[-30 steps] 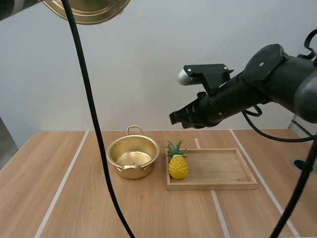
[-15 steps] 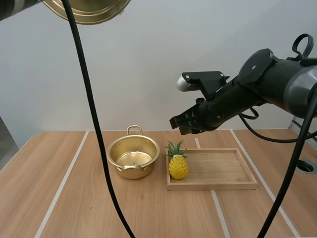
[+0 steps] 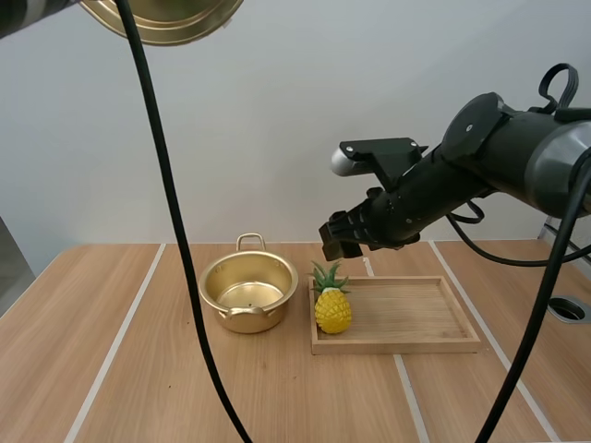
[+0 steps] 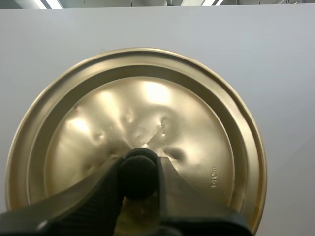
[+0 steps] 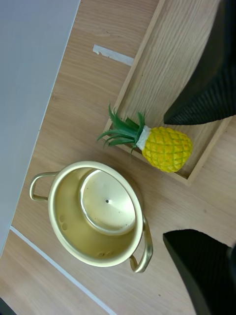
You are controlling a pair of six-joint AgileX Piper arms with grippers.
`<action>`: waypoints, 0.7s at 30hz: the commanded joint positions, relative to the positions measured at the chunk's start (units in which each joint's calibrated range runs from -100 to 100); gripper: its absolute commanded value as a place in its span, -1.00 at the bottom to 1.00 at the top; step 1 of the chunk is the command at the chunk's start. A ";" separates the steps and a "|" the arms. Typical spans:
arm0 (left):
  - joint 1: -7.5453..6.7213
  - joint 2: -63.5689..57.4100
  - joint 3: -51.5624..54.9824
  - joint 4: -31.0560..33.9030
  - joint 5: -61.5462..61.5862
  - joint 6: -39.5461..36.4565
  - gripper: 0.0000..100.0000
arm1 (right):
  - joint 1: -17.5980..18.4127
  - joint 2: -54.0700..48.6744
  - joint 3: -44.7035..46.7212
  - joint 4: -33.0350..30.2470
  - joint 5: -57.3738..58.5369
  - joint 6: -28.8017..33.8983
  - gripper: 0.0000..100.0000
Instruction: Open the pot, put the pineapple inside, and close it
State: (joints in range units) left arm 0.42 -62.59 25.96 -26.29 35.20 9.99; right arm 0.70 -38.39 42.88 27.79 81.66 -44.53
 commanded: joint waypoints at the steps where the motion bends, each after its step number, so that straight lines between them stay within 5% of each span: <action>1: 0.07 -0.40 -0.24 -0.61 -1.35 -0.49 -1.00 | -0.20 -0.18 -0.01 0.56 0.15 -0.27 1.00; 21: 0.07 -0.40 -0.24 -0.61 -1.35 -0.49 -1.00 | -0.20 6.83 11.85 4.89 -14.99 -4.34 1.00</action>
State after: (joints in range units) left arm 0.42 -62.59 25.96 -26.29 35.20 9.99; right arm 0.70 -33.77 54.49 30.83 67.64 -48.11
